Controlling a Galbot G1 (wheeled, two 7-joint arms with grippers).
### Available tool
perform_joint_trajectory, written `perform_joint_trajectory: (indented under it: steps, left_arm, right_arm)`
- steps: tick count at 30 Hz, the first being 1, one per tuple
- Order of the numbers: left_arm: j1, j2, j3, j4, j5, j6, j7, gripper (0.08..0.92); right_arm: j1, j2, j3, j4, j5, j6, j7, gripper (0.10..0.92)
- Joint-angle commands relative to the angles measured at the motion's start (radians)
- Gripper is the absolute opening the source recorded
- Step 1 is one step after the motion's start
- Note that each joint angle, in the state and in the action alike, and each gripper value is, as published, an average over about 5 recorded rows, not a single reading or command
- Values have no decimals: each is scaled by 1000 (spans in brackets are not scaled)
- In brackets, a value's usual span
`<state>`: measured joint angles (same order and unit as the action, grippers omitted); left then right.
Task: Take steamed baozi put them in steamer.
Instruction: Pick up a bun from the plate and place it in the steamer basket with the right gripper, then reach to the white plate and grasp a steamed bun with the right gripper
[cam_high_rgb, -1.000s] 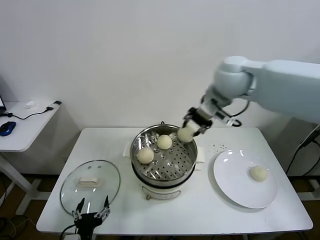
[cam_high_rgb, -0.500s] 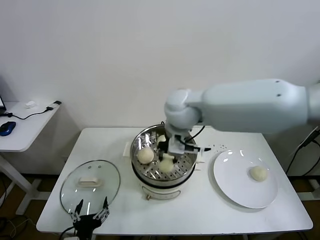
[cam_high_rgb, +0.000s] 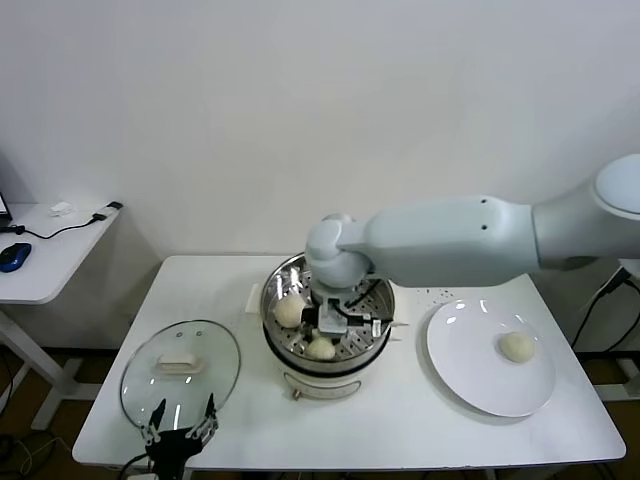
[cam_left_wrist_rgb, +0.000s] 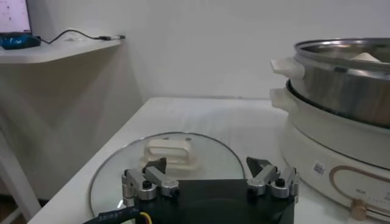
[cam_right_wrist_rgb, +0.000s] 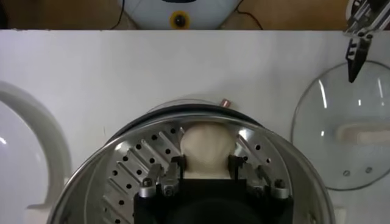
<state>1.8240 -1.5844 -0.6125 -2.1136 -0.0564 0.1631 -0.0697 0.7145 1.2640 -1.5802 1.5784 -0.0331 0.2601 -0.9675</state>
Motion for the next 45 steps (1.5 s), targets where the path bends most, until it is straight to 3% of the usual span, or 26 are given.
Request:
perform_joint_trajectory:
  steps: [1,5,15,21,25,29,35,45]
  left_arm:
    - [0,4,0,3,-2,0,0,823]
    - [0,5,0,5,-2,0,-1,823]
    - [6,9,1,-7,-6,1,-3,823]
    - [10,12,0,-14,-7,1,-1,823]
    - [8,11,3,-16,-7,1,0,823]
    - [2,11,7,-17,-6,2,1,823]
    - [-5,8,0,-16,-8,-1,2,823]
    - [-19,-5,-2,-13,-5,5,2,823]
  right_arm:
    - [-47,22,2,-43,-23,13,7,501]
    - [-39,13,19,-37,13,12,-1,537]
    - [105,-81,51,-55,192,52,-136,798]
    - [246,-235,17,-207,435,10,-243,822]
    - [328,-351,-58,-375,499,-28,-293,823]
    - [350,-491,-191,-451,503,-56,-313,823]
    - [210,-701,-237,-440,461,-119,-283,823]
    - [-180,-783,67,-513,241,-146,-190,823]
